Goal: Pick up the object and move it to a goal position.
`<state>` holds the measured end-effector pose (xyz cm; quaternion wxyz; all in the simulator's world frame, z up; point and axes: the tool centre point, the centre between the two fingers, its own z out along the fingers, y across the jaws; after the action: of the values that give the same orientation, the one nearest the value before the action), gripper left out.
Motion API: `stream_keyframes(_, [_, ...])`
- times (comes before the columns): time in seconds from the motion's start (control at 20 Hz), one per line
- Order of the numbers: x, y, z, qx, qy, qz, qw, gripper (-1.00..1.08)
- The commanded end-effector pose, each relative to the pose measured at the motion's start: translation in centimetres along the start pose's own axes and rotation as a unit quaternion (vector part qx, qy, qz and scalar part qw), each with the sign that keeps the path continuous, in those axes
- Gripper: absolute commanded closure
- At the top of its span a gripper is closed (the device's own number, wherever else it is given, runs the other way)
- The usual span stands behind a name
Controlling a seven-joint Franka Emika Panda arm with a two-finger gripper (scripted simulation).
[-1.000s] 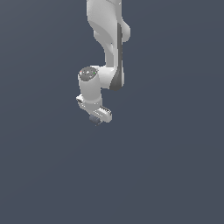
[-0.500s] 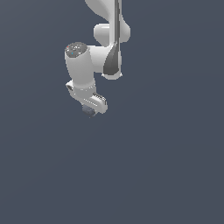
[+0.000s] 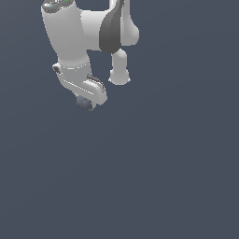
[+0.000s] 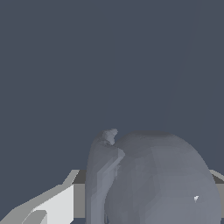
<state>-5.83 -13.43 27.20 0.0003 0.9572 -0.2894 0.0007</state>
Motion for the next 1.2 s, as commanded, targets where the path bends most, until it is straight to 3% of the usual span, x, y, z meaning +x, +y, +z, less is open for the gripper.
stream_keyframes(0.0, [0.5, 0.3, -2.6, 0.0, 0.0, 0.0, 1.0, 1.08])
stream_keyframes(0.6, [3.1, 1.5, -13.9, 0.0, -0.001, -0.001, 1.0, 1.08])
stream_keyframes(1.15, [5.0, 2.2, -20.8, 0.0, -0.001, -0.001, 1.0, 1.08])
